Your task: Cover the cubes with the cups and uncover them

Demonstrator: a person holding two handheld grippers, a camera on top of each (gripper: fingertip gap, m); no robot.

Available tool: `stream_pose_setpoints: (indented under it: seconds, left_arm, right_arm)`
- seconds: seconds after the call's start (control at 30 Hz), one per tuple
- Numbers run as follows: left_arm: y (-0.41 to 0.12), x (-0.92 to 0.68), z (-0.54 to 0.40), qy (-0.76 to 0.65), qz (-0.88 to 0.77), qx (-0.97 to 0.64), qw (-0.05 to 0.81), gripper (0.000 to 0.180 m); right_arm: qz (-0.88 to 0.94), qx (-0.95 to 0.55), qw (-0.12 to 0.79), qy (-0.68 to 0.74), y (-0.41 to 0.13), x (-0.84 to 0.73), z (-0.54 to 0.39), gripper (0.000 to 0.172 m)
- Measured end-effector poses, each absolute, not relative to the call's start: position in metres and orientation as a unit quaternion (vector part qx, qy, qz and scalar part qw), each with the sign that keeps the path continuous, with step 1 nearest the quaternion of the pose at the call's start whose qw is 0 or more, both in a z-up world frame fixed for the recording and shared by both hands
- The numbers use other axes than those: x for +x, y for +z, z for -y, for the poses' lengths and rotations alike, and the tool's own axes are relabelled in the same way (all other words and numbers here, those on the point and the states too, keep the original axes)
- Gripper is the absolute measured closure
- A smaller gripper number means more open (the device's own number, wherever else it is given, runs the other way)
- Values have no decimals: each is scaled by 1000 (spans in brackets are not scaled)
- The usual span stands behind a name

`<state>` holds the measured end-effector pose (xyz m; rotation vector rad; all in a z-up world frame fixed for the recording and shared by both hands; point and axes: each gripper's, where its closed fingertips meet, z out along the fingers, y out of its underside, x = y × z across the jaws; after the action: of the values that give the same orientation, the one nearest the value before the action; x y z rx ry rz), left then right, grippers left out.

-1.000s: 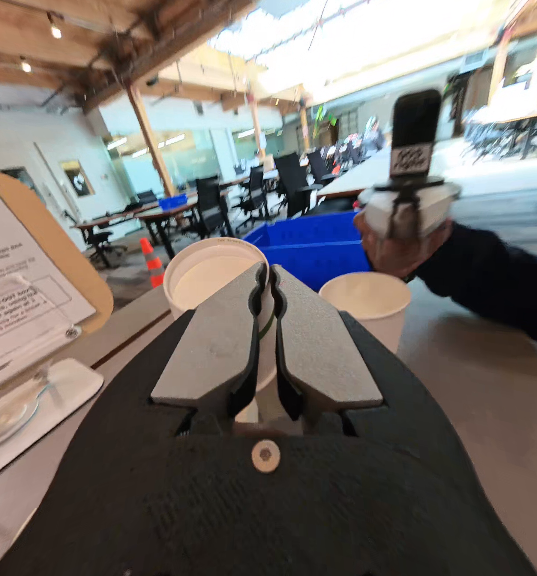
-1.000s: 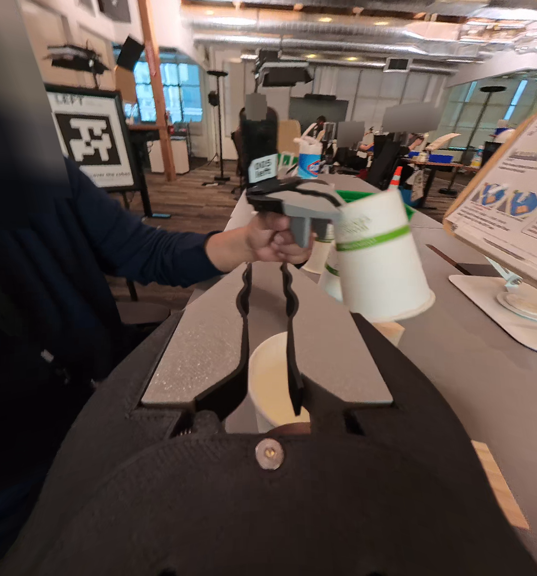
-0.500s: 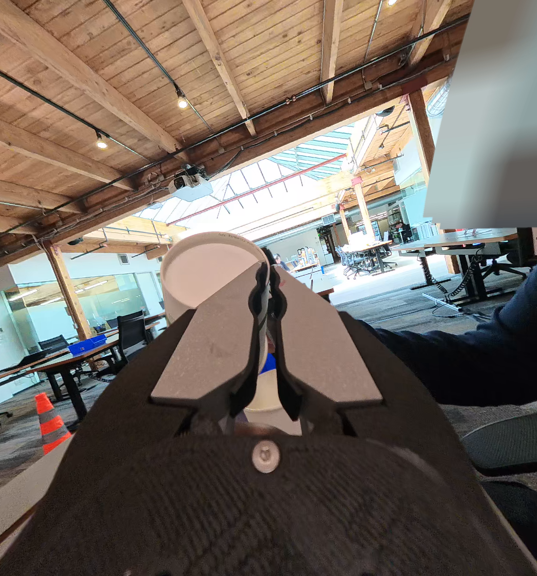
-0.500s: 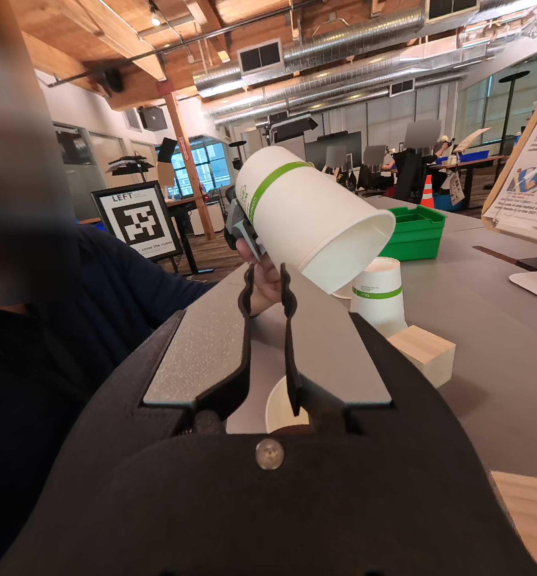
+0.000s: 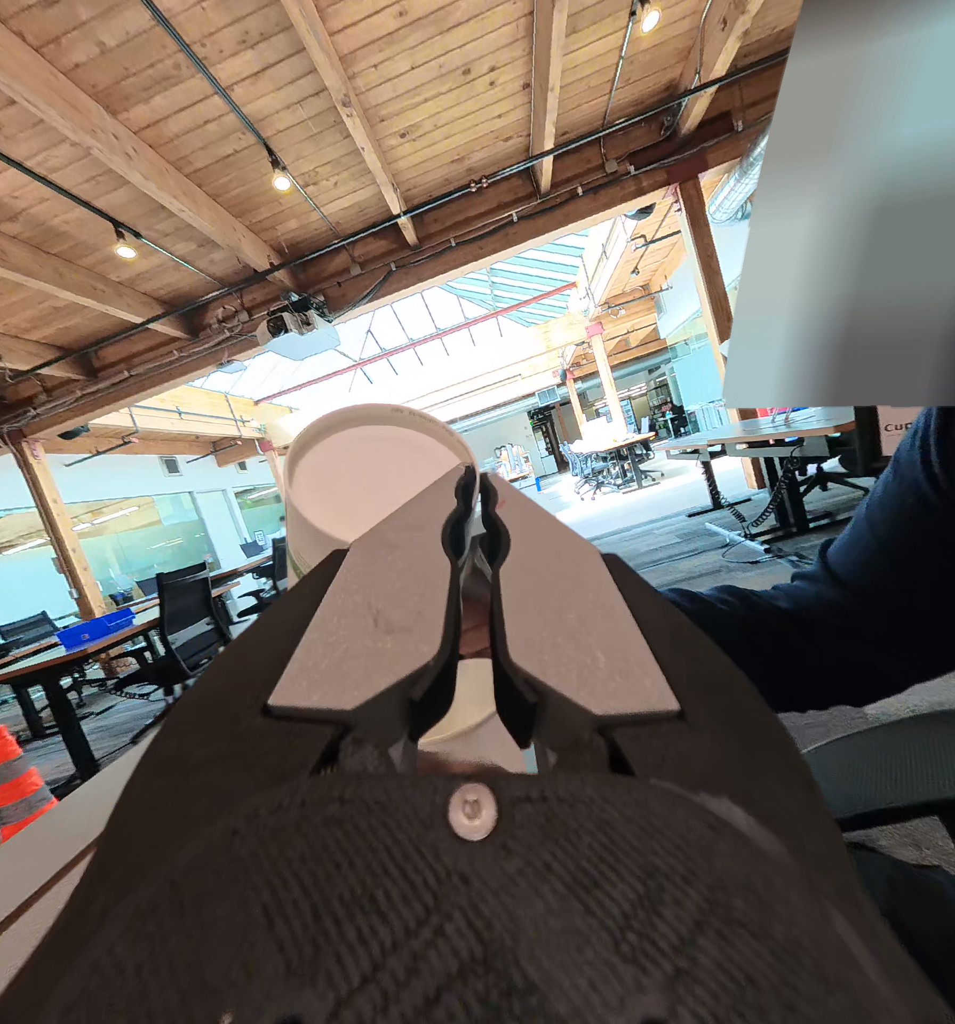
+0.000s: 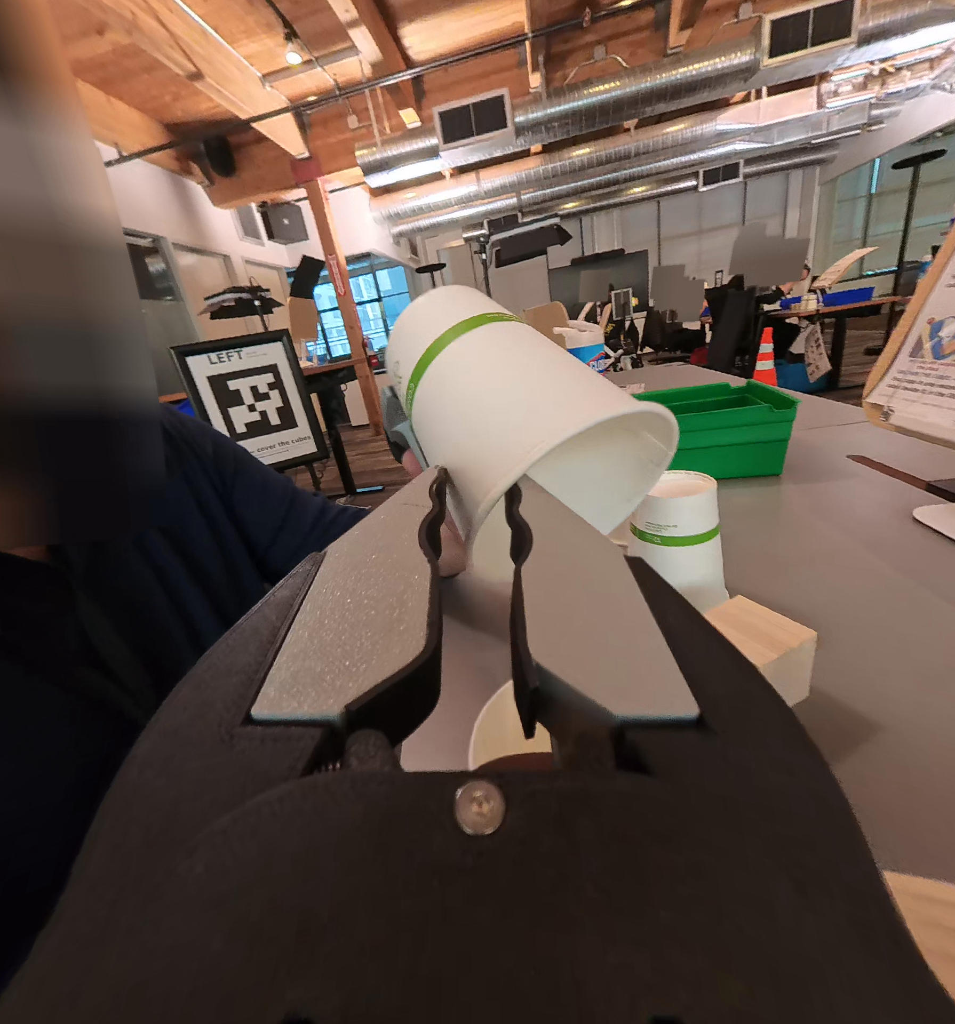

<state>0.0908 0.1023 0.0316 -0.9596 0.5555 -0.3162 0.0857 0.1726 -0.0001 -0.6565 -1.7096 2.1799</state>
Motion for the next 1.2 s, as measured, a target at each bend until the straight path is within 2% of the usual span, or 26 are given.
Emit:
stream_pose_setpoints:
  seconds: [0.1,0.13,0.17,0.23,0.33,0.5,0.63,0.83,1.0,1.1,1.2]
  left_arm:
    - [29,76,-112,-134,-225,-483,835,179]
    - [27,70,-115,-123,-217,-490,835,177]
    - [26,65,-116,-121,-208,-492,837,174]
    - [25,56,-120,-123,-185,-504,834,155]
    - [22,32,-131,-94,-136,-536,828,157]
    - [0,6,-150,-38,-102,-586,803,159]
    - [-19,-9,-164,-19,-66,-634,771,160]
    - [-31,-17,-169,5,-60,-658,751,160]
    - [-42,-25,-174,17,-50,-677,734,160]
    - [-53,-31,-178,15,-38,-697,716,159]
    - [-57,-35,-179,20,-31,-706,707,156]
  right_arm:
    - [580,-179,145,781,15,102,-176,172]
    - [570,-173,164,787,21,105,-182,172]
    - [561,-176,190,786,25,105,-189,172]
    - [550,-186,251,774,32,106,-207,172]
    - [533,-204,346,745,43,115,-235,172]
    - [573,-222,402,679,42,145,-256,172]
    - [683,-248,386,568,36,151,-239,172]
    - [841,-301,292,342,-30,138,-215,172]
    - [872,-332,235,271,-52,137,-218,172]
    - [875,-333,239,257,-49,130,-219,152]
    - [855,-316,275,306,-31,118,-210,146]
